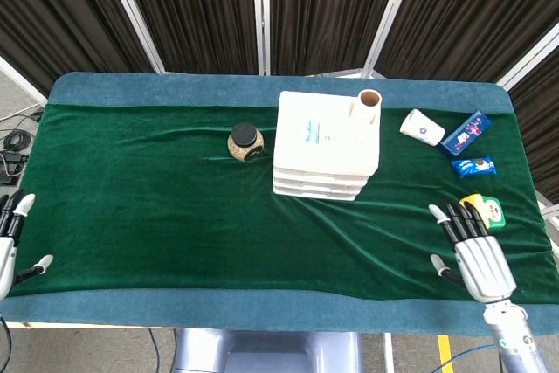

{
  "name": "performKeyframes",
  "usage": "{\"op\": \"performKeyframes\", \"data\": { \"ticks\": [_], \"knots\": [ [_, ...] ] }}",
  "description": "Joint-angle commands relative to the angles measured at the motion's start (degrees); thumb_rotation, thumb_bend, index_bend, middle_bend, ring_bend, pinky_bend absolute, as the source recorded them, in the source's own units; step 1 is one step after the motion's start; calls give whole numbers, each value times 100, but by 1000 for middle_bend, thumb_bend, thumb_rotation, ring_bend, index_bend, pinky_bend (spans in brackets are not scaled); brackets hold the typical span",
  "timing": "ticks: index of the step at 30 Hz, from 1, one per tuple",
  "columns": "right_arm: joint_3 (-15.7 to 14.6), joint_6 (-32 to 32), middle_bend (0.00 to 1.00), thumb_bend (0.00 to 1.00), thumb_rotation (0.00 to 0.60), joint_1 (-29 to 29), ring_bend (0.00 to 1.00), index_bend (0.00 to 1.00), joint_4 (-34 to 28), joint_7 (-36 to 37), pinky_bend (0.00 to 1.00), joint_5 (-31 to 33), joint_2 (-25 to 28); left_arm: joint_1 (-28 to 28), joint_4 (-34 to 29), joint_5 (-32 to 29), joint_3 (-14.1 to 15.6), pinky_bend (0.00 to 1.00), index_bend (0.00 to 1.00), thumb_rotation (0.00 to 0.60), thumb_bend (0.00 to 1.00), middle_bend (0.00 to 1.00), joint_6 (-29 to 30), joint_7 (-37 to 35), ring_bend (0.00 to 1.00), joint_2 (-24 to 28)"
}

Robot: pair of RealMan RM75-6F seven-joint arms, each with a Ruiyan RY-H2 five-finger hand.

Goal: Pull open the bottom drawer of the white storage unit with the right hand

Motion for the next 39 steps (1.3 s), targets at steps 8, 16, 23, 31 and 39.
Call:
{"op": "performKeyframes", "data": {
  "ticks": [8, 16, 23, 31, 39],
  "knots": [
    [168, -1285, 722, 263, 600, 630, 796, 122, -1106, 1121, 661, 813, -424, 39, -42, 71, 8, 0, 0, 600, 79, 0, 105, -24, 0, 24],
    [497, -2860, 927, 482, 600, 1314, 974, 114, -1516, 2037, 845, 2172, -1039, 42, -45, 104, 15, 0, 0, 600, 78, 0, 114, -103, 0, 49],
    [903, -3317, 936, 554, 600, 1664, 982, 105, -1040, 2374, 846, 2964, -1691, 35, -36, 92, 11, 0, 0, 600, 78, 0, 88, -190, 0, 73],
    [1295, -3653, 929, 560, 600, 1858, 982, 86, -604, 3085, 845, 3376, -2175, 5, 1, -10, -23, 0, 0, 600, 78, 0, -4, -277, 0, 82],
    [1523, -3929, 926, 562, 600, 1962, 980, 86, -211, 3617, 845, 3548, -2497, -4, 23, -63, -52, 0, 0, 600, 78, 0, -26, -338, 0, 96]
  ]
}}
